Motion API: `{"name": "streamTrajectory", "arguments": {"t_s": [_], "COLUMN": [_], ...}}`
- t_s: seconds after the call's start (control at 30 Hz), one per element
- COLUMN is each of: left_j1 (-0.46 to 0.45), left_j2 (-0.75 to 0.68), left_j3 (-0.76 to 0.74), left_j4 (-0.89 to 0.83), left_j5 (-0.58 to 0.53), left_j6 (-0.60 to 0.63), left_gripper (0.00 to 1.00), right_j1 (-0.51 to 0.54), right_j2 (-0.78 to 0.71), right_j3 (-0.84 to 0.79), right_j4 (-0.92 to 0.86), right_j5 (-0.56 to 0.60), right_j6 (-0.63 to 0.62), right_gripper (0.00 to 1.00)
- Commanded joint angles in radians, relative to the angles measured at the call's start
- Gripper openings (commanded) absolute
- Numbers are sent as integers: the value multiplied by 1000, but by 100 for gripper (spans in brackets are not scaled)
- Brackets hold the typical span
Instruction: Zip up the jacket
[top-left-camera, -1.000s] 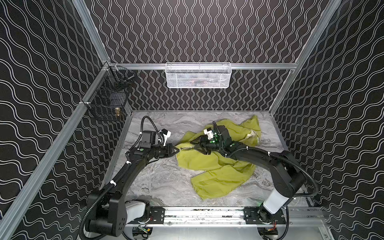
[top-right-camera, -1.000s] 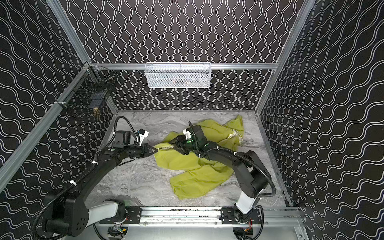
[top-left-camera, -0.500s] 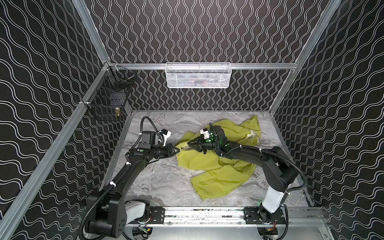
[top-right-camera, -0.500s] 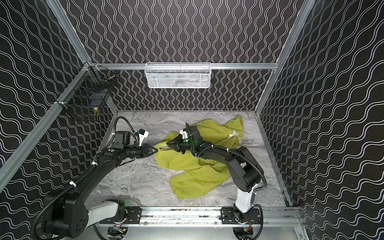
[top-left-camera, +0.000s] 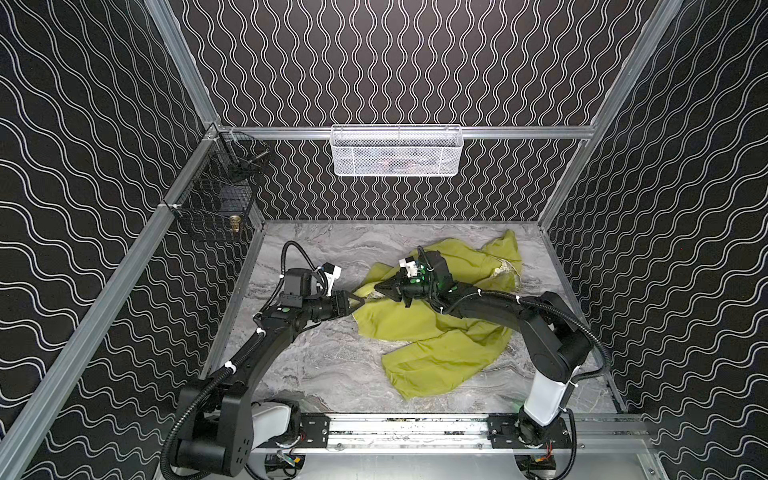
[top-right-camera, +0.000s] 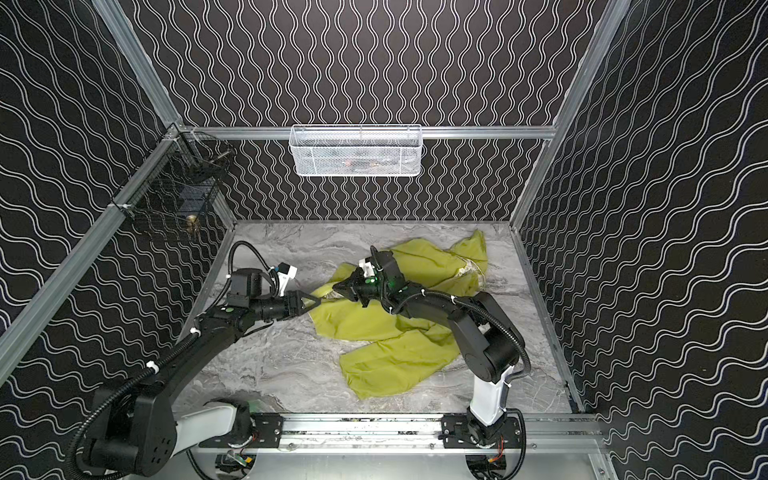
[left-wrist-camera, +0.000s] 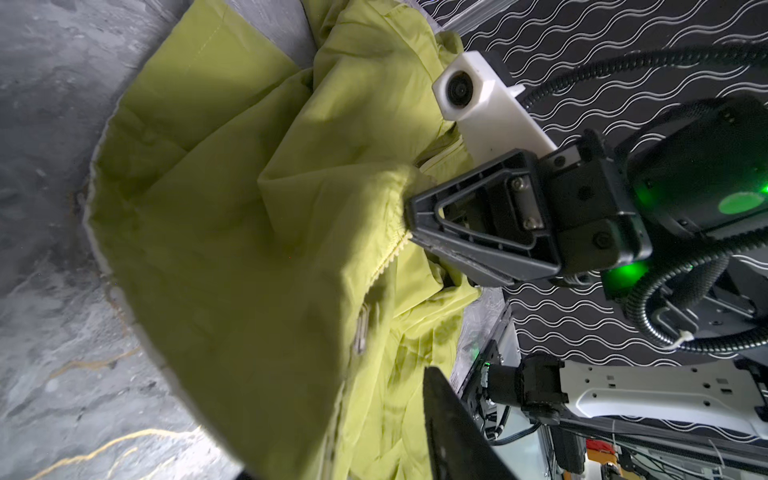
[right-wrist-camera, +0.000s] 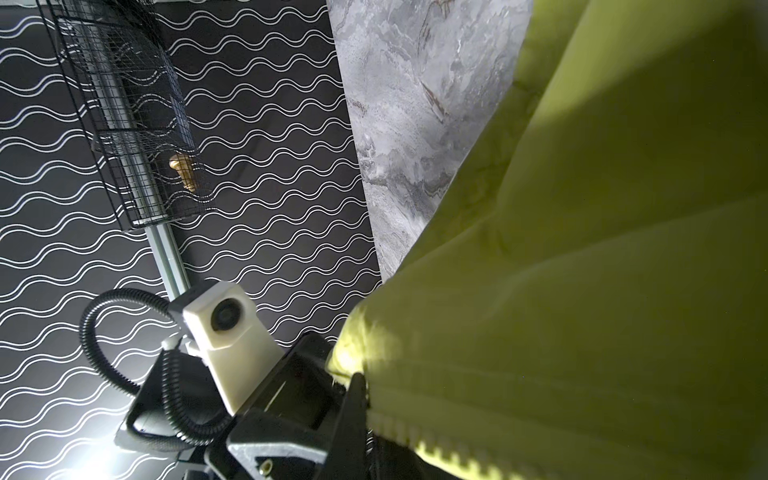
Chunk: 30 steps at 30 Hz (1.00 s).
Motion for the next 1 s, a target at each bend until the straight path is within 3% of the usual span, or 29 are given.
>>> {"name": "streamTrajectory", "arguments": {"t_s": [0.0,0.4,0.73,0.93,0.97], "left_j1": [1,0,0,0,0], "left_j2": [9,56,67,67,69], "left_j3": [-17,-74,-89,-99,-101], "left_j4": [110,365,396,431,439], "left_j5": [21,36,69,84,88], "left_j6": [-49,-181,-191,-208,-209], "left_gripper": [42,39,14,6,4], "right_j1": [5,9,11,10,10], "right_j2": [4,6,2,-8,-11], "right_j3": [7,-7,-16,-26,-30], "right_j4": [54,83,92,81,78], "right_j5": [-6,-10,-10,-5,-5], "right_j6": [26,43,46,29,23], "right_gripper": [0,0,0,0,6]}}
